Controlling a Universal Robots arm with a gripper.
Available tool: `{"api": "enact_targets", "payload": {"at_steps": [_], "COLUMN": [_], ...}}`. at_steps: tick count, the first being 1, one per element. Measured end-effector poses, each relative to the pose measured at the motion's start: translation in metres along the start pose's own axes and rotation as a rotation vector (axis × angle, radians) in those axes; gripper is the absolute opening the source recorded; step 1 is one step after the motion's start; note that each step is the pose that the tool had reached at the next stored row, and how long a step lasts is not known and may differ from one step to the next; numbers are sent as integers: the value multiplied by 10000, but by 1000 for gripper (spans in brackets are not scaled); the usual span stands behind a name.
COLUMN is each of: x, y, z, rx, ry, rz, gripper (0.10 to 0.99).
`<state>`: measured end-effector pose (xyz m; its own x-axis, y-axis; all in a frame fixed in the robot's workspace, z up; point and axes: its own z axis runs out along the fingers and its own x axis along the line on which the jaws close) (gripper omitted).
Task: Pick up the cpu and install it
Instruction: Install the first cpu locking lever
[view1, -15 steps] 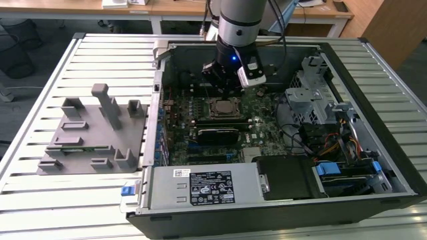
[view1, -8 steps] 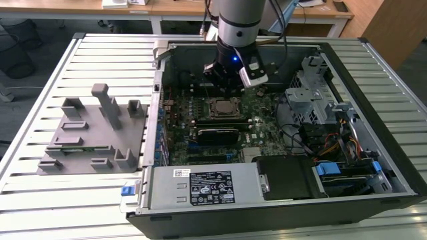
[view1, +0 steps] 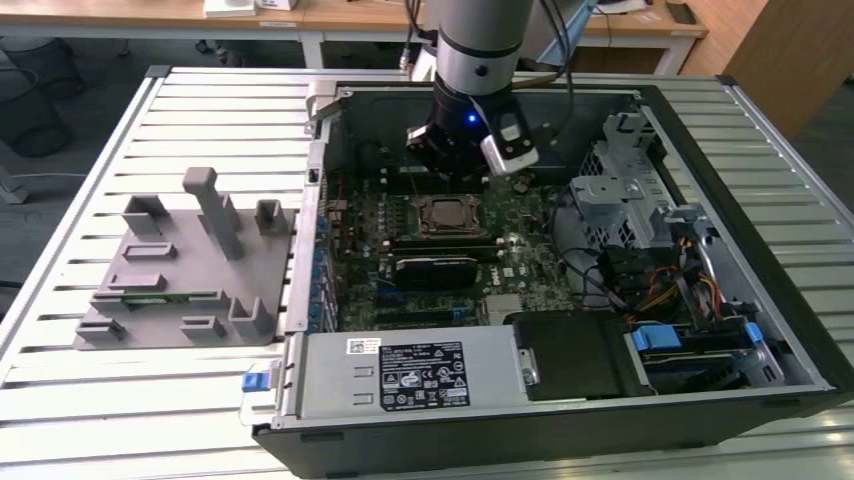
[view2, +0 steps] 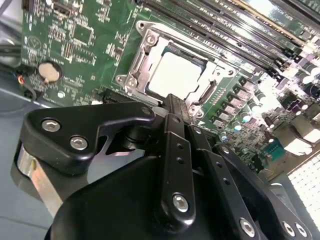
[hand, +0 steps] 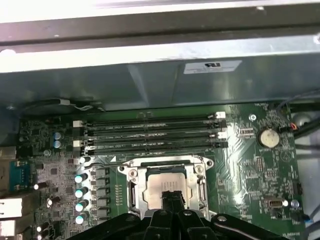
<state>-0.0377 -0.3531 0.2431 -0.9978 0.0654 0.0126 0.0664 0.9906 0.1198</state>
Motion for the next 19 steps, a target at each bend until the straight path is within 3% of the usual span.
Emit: {"api": "enact_targets", "payload": {"at_steps": [2,8,15,19], "x": [0,1,52,102], "y": [0,-1,-4,-4], "z": [1,1,2,-24], "rx": [-54,-149,-169,-272], "ry": [27,-71,-98,-99], "rz": [-235,-641,-660,-624], "gripper": [106,106,106,106]}}
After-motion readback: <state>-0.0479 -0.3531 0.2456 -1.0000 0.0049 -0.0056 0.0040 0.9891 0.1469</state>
